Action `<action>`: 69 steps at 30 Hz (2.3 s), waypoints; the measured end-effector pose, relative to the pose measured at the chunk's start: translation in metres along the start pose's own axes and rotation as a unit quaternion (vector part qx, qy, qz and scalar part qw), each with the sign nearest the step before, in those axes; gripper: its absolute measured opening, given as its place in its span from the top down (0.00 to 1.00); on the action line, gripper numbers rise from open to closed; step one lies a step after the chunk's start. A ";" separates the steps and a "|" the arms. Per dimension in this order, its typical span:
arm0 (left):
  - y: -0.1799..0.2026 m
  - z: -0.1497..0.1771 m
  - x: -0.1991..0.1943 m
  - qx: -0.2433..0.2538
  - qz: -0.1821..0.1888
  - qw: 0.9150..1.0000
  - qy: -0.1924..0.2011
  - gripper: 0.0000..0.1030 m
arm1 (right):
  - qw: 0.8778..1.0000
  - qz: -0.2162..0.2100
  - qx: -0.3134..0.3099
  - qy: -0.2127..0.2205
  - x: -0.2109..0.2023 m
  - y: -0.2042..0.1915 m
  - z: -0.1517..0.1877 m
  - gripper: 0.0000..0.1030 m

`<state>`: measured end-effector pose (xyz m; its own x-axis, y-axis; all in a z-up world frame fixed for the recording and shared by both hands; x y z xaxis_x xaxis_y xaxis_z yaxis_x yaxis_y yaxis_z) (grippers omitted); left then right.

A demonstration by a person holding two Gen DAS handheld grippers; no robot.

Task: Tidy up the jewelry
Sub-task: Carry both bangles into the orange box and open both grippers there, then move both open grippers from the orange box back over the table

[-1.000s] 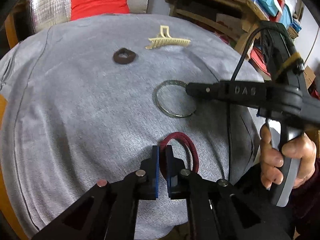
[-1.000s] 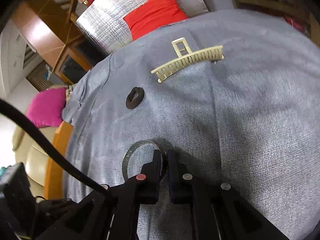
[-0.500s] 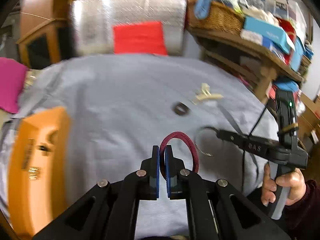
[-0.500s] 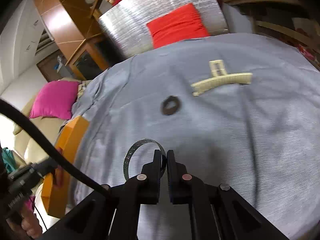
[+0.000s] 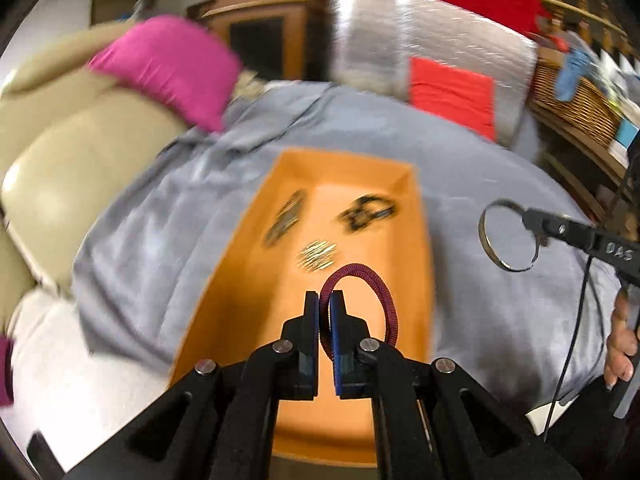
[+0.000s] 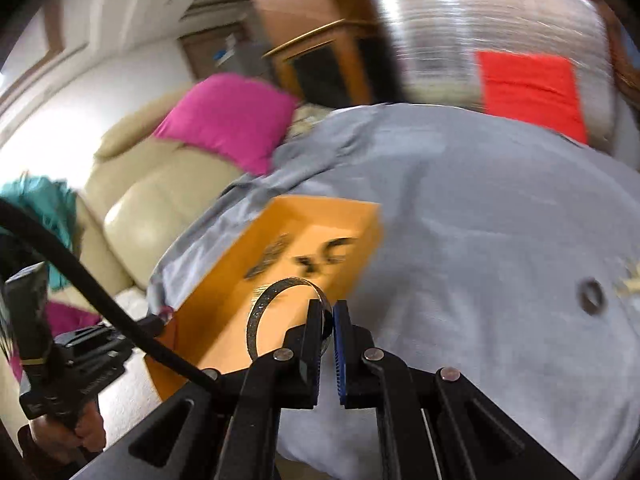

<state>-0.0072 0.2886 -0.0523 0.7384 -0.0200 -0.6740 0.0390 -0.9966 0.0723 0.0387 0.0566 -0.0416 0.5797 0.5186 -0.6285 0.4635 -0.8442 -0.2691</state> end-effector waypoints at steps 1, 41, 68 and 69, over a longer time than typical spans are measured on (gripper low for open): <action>-0.007 0.005 0.004 -0.006 -0.005 1.000 -0.006 0.95 | 1.000 -0.001 -0.020 -0.013 0.012 -0.019 -0.001 0.94; -0.066 0.032 0.105 -0.068 -0.023 0.982 -0.177 0.87 | 0.953 0.068 -0.201 -0.215 0.139 -0.088 0.020 0.77; 0.196 -0.040 0.028 0.115 0.010 0.992 -0.046 0.27 | 0.961 0.102 0.256 0.039 -0.138 0.260 0.041 0.51; 0.207 -0.039 0.034 0.120 0.014 0.992 -0.047 0.27 | 0.955 0.103 0.276 0.048 -0.145 0.276 0.045 0.51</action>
<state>0.0525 0.0844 -0.0312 0.6708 -0.0430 -0.7404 -0.1500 -0.9856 -0.0786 0.0524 -0.2575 -0.0572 0.6918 0.3215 -0.6466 -0.0746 -0.8588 -0.5069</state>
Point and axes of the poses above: each gripper's, at about its wrist camera, not at the fingertips, and x roughly the way its jaws point, y to its right, z to its underside, the point moved 3 cm from there along x, roughly the way its jaws point, and after that the axes turned 2 degrees about y, right-handed, at the moved point
